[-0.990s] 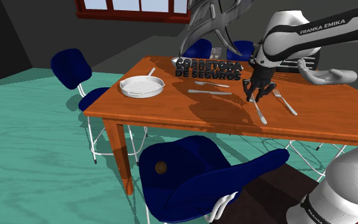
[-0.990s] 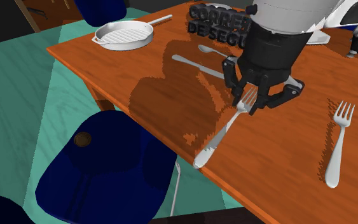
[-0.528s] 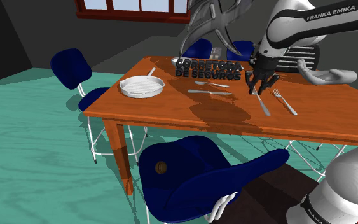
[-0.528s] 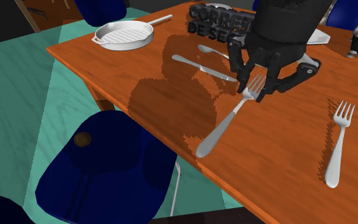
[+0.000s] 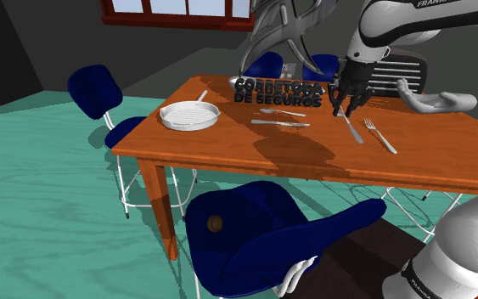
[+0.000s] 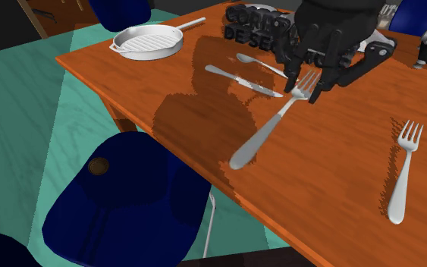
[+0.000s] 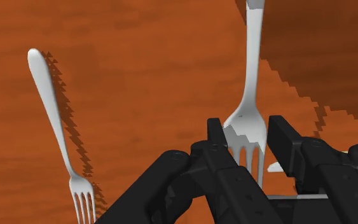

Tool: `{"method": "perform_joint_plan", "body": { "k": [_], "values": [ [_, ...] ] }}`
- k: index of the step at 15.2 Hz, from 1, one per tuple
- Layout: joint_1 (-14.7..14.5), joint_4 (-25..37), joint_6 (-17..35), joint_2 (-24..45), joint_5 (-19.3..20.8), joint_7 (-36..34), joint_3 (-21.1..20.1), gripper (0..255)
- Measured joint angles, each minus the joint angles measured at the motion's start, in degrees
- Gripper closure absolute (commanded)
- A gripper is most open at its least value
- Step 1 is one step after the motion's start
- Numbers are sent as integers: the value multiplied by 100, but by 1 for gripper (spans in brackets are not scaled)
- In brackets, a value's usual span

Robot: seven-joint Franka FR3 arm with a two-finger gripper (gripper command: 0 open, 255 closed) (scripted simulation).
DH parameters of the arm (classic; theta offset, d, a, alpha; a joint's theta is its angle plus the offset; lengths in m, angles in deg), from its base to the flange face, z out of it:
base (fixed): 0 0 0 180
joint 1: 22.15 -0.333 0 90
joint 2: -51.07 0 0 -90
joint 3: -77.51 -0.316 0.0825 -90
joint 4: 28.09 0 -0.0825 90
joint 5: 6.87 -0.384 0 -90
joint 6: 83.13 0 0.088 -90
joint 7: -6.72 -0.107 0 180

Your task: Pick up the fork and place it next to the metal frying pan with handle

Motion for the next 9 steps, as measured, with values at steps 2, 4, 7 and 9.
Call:
{"method": "perform_joint_plan", "body": {
  "k": [2, 4, 7, 9],
  "values": [
    [-70, 180, -5, 180, -55, -187, -147, 255],
    [-156, 269, 12, 290, -118, -424, -329, 255],
    [-295, 607, 17, 635, -197, -841, -645, 255],
    [-371, 805, 41, 861, -223, -1087, -824, 255]
  ]
}}
